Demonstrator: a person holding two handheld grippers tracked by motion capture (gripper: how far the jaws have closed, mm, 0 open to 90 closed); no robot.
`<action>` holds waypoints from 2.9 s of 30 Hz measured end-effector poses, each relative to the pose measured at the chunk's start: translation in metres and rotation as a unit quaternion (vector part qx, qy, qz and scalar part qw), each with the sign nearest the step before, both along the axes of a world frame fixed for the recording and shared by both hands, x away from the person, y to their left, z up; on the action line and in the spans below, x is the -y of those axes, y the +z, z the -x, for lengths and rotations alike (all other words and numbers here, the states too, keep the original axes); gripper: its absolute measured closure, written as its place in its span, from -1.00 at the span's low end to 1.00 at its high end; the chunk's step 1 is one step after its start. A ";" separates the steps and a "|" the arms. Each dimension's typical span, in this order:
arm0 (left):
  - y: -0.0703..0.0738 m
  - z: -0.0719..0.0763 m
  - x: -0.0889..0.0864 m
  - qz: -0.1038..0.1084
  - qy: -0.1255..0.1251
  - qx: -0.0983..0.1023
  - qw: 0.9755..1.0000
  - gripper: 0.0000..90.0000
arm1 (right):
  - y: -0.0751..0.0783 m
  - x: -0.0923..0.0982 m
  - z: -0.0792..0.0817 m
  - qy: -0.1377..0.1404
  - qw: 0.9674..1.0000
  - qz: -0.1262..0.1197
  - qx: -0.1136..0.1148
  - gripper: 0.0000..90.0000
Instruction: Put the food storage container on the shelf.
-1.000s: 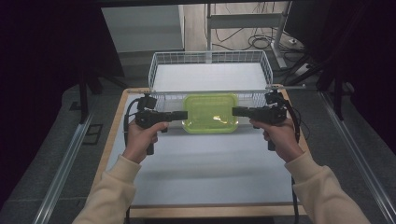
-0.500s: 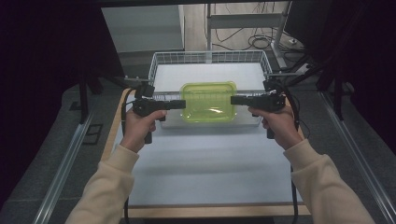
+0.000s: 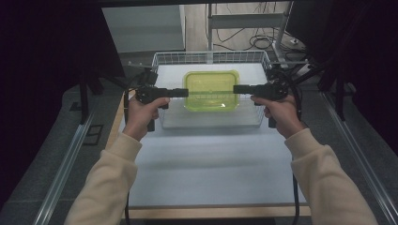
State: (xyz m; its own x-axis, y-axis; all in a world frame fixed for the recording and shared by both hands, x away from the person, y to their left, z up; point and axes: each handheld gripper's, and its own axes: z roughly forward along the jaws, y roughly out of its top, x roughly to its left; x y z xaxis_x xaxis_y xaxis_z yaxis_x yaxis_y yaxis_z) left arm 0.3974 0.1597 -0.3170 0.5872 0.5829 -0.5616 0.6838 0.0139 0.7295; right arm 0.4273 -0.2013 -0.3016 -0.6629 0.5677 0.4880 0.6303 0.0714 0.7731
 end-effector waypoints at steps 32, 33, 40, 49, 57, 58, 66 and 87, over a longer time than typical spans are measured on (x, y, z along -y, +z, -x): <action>0.004 -0.062 0.003 0.004 0.015 -0.012 1.000 0.81 | 0.007 -0.001 -0.052 -0.037 0.999 -0.005 -0.022 0.79; 0.004 -0.063 0.003 0.003 0.015 -0.014 1.000 0.81 | 0.007 -0.001 -0.052 -0.037 0.999 -0.005 -0.022 0.79; -0.001 -0.071 0.005 0.002 0.022 -0.021 1.000 0.81 | 0.003 -0.002 -0.058 -0.041 0.999 0.001 -0.021 0.79; -0.010 -0.084 0.008 0.009 0.030 -0.038 0.999 0.80 | -0.003 -0.001 -0.068 -0.053 0.998 0.006 -0.030 0.78; -0.011 -0.096 0.014 0.015 0.047 -0.044 0.998 0.73 | -0.007 0.000 -0.079 -0.067 0.997 0.012 -0.030 0.65; -0.011 -0.096 0.014 0.015 0.047 -0.044 0.998 0.60 | -0.007 0.000 -0.079 -0.067 0.997 0.012 -0.030 0.65; -0.021 -0.100 0.017 0.010 0.064 -0.041 0.997 0.17 | -0.017 -0.006 -0.084 -0.092 0.994 0.052 -0.012 0.16; -0.008 -0.049 -0.003 0.006 0.073 0.027 0.997 -0.37 | -0.002 0.021 -0.047 -0.083 0.995 0.040 0.039 -0.21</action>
State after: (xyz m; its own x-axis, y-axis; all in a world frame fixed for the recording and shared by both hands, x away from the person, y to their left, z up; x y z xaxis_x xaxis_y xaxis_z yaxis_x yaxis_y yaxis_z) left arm 0.4464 0.1626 -0.3252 0.5260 0.6586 -0.5382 0.6328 0.1198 0.7650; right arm 0.4743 -0.2224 -0.3034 -0.5900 0.7081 0.3880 0.5773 0.0341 0.8158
